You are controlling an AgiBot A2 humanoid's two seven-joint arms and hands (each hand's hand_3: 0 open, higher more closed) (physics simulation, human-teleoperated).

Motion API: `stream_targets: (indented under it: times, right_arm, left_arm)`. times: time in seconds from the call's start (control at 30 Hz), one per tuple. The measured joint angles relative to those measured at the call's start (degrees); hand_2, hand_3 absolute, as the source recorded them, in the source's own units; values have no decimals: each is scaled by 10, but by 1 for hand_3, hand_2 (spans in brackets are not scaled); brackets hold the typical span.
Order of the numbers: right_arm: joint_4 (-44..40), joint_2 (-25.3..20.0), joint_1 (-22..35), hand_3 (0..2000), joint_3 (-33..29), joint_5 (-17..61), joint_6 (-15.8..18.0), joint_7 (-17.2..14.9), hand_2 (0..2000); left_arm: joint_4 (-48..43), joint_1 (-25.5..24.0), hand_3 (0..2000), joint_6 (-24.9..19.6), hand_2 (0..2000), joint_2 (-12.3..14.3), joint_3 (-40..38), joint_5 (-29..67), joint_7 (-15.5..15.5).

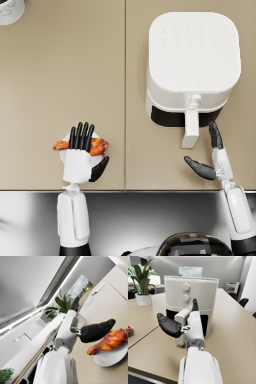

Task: Pick up the drumstick and place it into the air fryer

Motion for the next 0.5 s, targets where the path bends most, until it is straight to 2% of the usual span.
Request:
stream_targets:
  times: [0.07, 0.17, 0.5]
  right_arm:
    - [-2, -3, 0, 0, -1, 0, 0, 0, 0]
    - [-7, -6, -2, 0, -2, 0, 0, 0, 0]
    - [-16, -16, -7, 0, -13, 0, 0, 0, 0]
  left_arm:
    - [5, 7, 0, -53, 0, 0, -4, 52, -26]
    - [19, 17, 0, -88, 0, 0, -7, 130, -44]
    - [139, 57, 0, -105, 0, 6, 41, 392, -53]
